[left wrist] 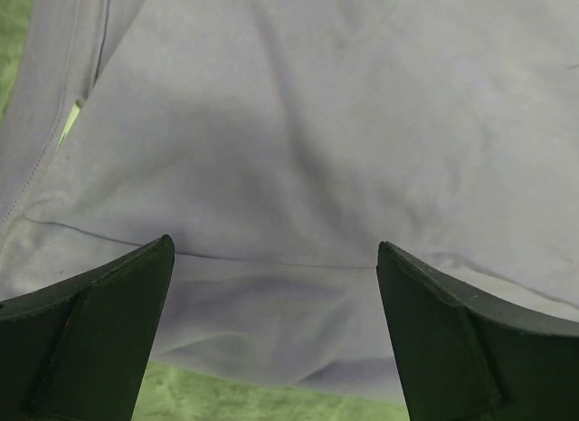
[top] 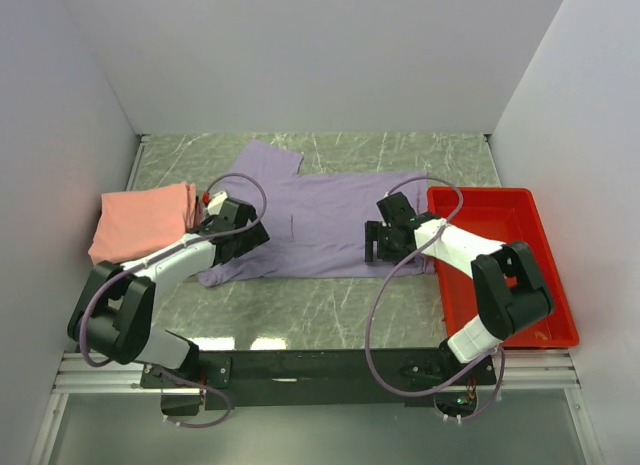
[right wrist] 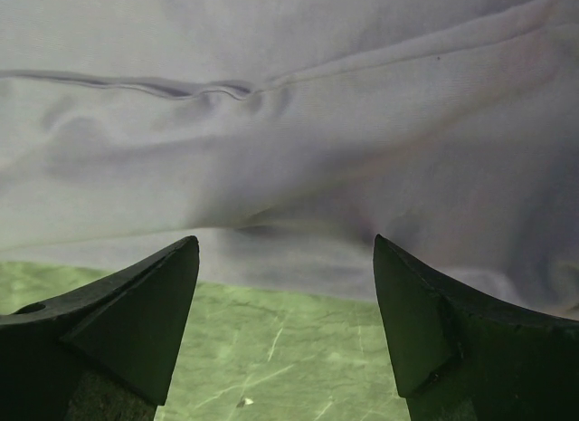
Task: Fold and stack the t-shirts
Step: Fold the tshirt
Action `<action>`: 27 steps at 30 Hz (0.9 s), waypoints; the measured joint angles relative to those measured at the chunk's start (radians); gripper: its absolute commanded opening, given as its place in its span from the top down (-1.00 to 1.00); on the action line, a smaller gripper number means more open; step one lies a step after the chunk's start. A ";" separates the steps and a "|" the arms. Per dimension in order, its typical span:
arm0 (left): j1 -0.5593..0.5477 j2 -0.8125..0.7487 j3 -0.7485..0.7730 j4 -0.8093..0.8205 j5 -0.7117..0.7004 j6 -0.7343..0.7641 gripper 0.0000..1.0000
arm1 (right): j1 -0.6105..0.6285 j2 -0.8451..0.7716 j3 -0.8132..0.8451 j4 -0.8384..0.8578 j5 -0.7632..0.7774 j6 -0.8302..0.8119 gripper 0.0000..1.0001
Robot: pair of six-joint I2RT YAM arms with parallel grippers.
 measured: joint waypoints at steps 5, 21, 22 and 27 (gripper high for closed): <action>0.000 0.030 -0.041 0.012 -0.002 -0.016 -0.99 | 0.011 0.027 -0.021 0.002 0.018 0.005 -0.68; -0.002 -0.098 -0.159 -0.034 -0.071 -0.134 -0.99 | 0.154 -0.090 -0.147 0.027 0.077 0.046 -0.68; -0.002 -0.104 -0.159 -0.056 -0.074 -0.146 -0.99 | 0.162 -0.101 -0.155 0.023 0.077 0.051 -0.68; -0.002 -0.150 -0.171 -0.154 -0.086 -0.202 -0.99 | 0.178 -0.138 -0.176 -0.011 0.060 0.077 -0.68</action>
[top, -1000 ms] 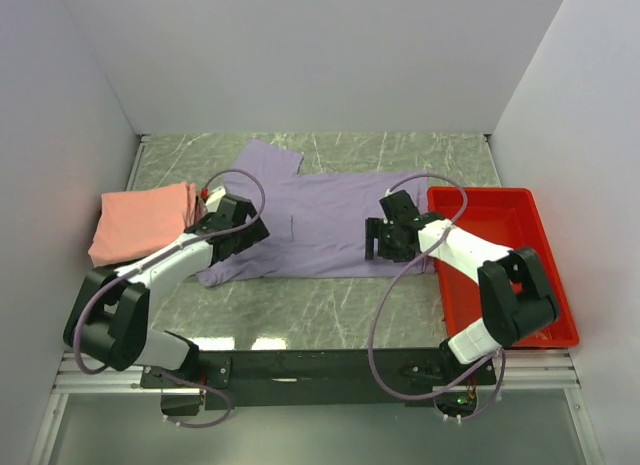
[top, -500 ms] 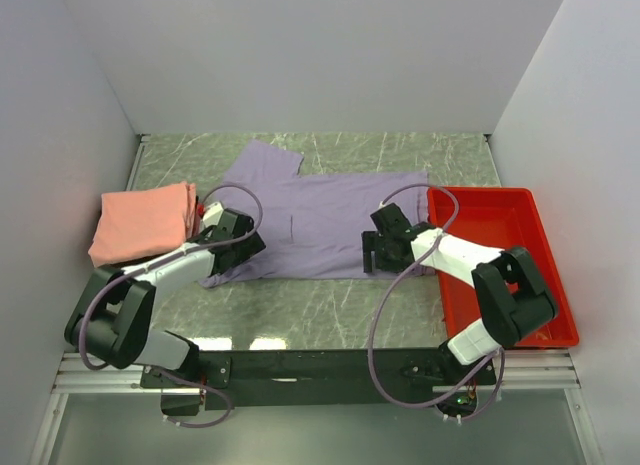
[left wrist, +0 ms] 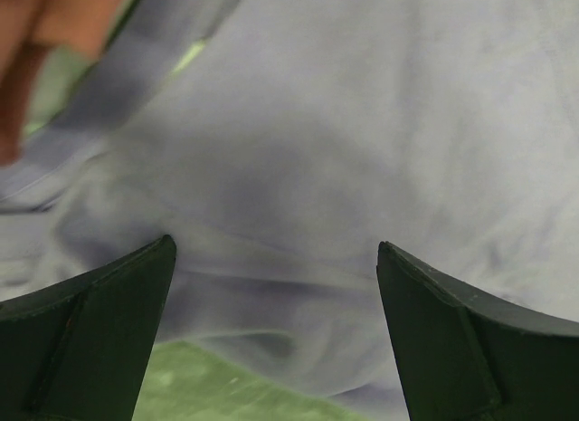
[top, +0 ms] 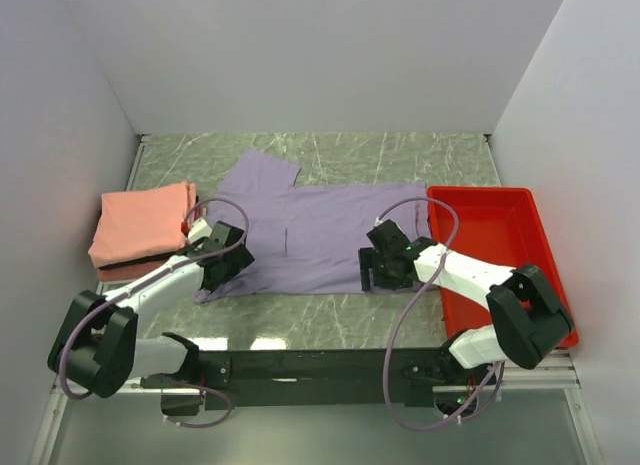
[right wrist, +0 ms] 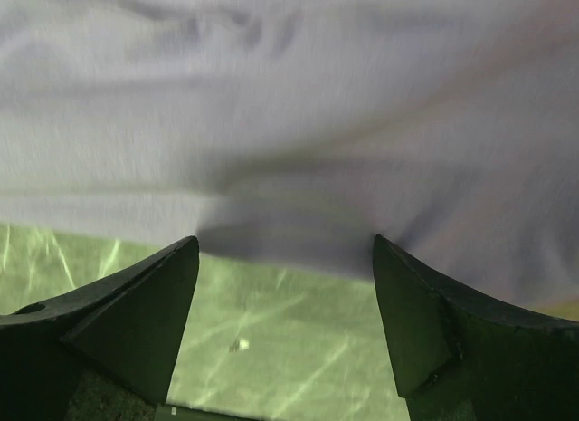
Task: Fold and stack the t-shirts
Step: Fold the tshirt
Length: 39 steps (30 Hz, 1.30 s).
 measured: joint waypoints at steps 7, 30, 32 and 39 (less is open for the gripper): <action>0.000 -0.070 0.018 -0.089 -0.009 0.009 -0.99 | 0.011 -0.072 0.039 -0.135 -0.029 0.006 -0.71; 0.166 0.782 1.328 -0.126 -0.044 0.318 -0.99 | -0.439 0.311 0.936 -0.171 -0.018 -0.055 -0.81; 0.191 0.919 1.477 -0.154 -0.033 0.349 -0.99 | -0.459 0.359 0.969 -0.180 -0.011 -0.060 -0.81; 0.245 1.213 1.712 -0.154 0.018 0.427 -0.99 | -0.481 0.515 1.089 -0.196 0.024 -0.084 -0.81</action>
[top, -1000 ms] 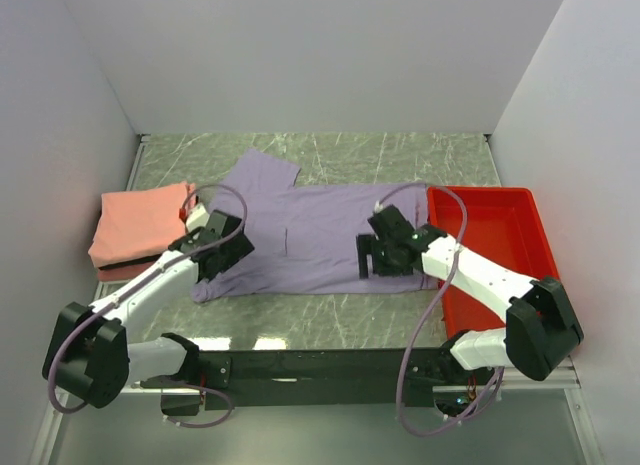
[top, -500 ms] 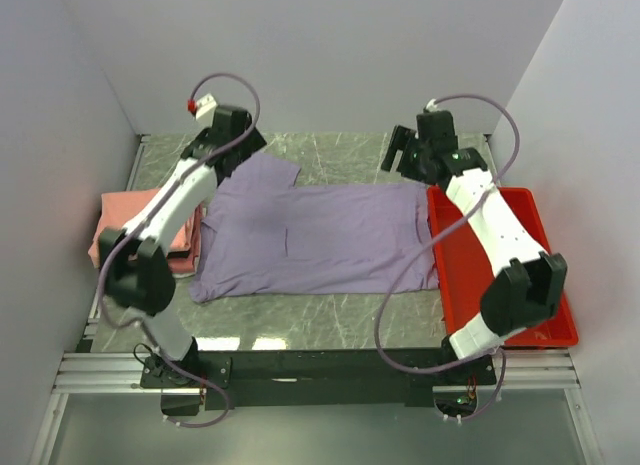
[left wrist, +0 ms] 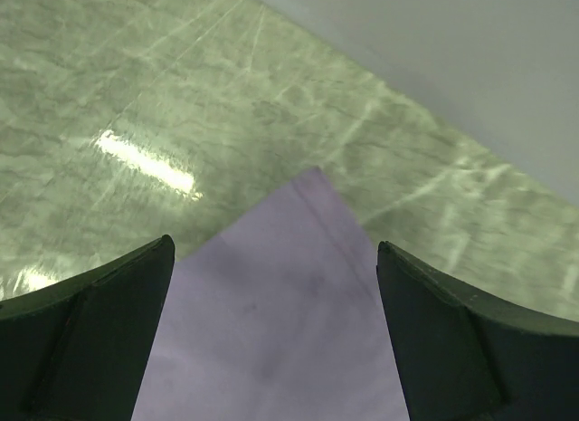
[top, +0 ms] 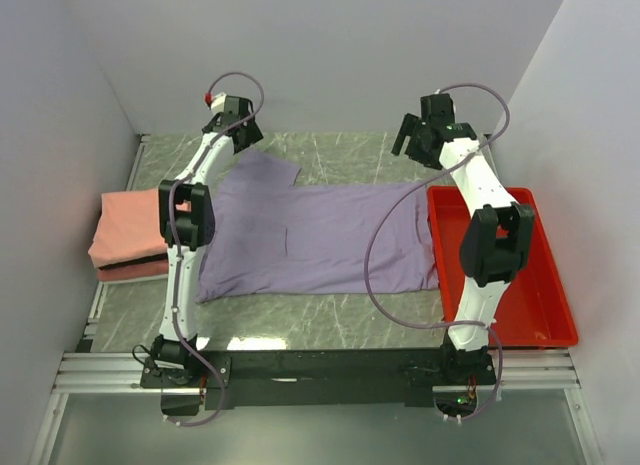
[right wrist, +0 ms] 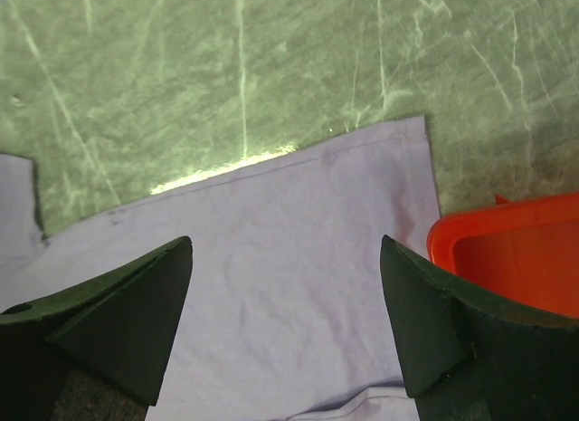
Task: Fold and stack the t-shirts
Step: Fold the tshirt
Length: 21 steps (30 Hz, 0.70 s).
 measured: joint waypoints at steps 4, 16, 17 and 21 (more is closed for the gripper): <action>0.010 0.063 0.014 0.047 0.019 0.021 -0.90 | -0.002 0.030 0.001 -0.002 0.006 -0.006 -0.81; 0.006 0.229 0.157 0.140 0.052 0.037 -0.51 | -0.006 0.026 -0.106 0.027 -0.018 -0.015 -0.81; 0.006 0.229 0.157 0.141 0.052 0.036 -0.45 | -0.006 0.026 -0.111 0.029 -0.020 -0.015 -0.81; 0.006 0.229 0.158 0.109 0.055 0.043 -0.28 | -0.006 0.020 -0.124 0.040 -0.033 -0.014 -0.81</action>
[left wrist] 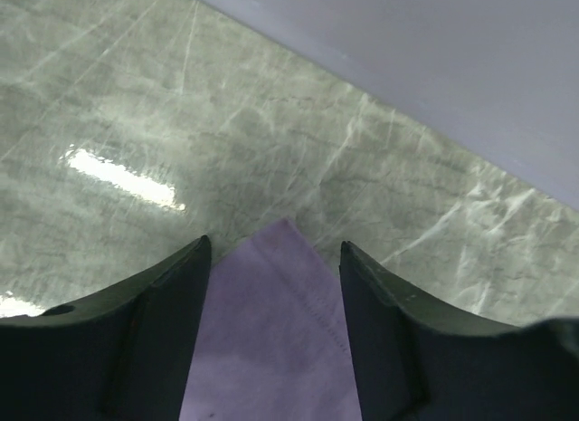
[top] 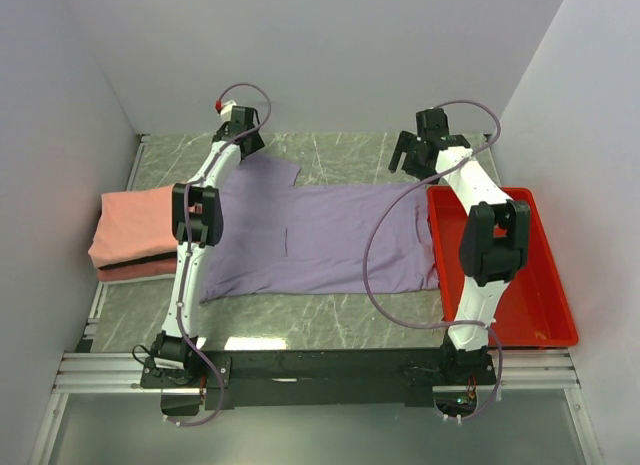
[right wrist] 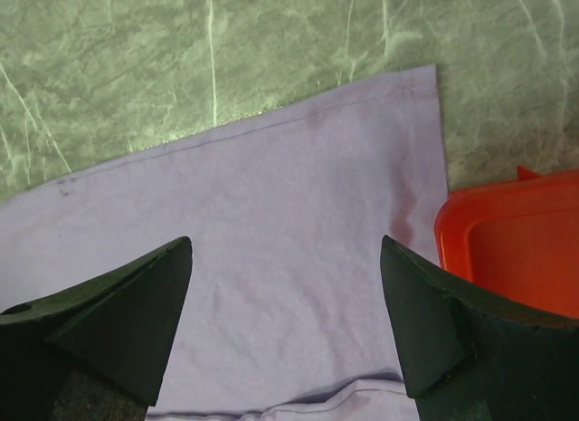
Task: Fold and stack the t-shirts
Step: Fold the tshirt
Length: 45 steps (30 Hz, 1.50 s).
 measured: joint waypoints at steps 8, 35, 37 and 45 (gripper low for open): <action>-0.006 0.000 0.015 -0.065 0.005 0.070 -0.19 | -0.005 -0.030 -0.022 0.019 -0.013 0.000 -0.81; -0.032 -0.116 -0.198 0.007 0.024 0.169 0.99 | -0.018 0.228 0.272 -0.113 0.047 -0.037 -0.75; -0.033 -0.140 -0.235 0.011 0.053 0.177 0.99 | -0.019 0.285 0.330 -0.142 0.064 -0.034 -0.74; -0.032 -0.185 -0.305 0.047 0.103 0.202 0.99 | -0.022 0.446 0.507 -0.206 0.097 -0.002 -0.73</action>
